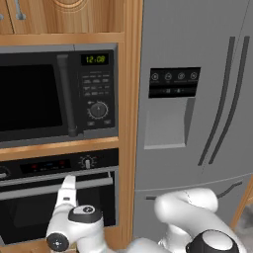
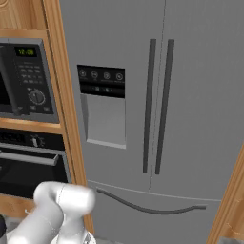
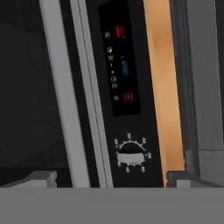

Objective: Take the fish from the oven and place it on the plate on the counter.

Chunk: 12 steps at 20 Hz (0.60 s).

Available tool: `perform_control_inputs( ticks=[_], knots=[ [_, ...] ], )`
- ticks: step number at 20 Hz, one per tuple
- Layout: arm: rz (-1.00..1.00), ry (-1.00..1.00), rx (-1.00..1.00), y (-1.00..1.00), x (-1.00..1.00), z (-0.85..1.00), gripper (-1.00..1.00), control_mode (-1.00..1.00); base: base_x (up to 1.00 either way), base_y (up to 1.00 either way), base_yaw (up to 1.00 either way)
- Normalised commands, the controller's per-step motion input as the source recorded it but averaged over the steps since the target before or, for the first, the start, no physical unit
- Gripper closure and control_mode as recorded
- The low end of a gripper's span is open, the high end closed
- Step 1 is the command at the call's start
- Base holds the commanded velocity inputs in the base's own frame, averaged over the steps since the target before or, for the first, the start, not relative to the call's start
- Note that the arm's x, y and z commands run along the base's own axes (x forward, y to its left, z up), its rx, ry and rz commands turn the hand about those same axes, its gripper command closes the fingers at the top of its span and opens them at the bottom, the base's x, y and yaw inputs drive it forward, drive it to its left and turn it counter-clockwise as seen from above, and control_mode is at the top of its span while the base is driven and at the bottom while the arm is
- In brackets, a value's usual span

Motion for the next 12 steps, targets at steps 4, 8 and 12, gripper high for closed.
perform_control_inputs(
  ticks=[4, 8, 12],
  knots=[
    [0.00, -0.05, -0.08, 0.51, 0.31, -0.41, -1.00, -1.00, 0.00, 0.00, 0.00],
    [0.00, -0.01, -0.07, 0.53, 0.34, -0.36, -1.00, -1.00, 0.00, 0.00, 0.00],
    [0.00, 0.00, -0.08, 0.41, 0.51, -0.49, -1.00, -1.00, 0.00, 0.00, 0.00]
  ],
)
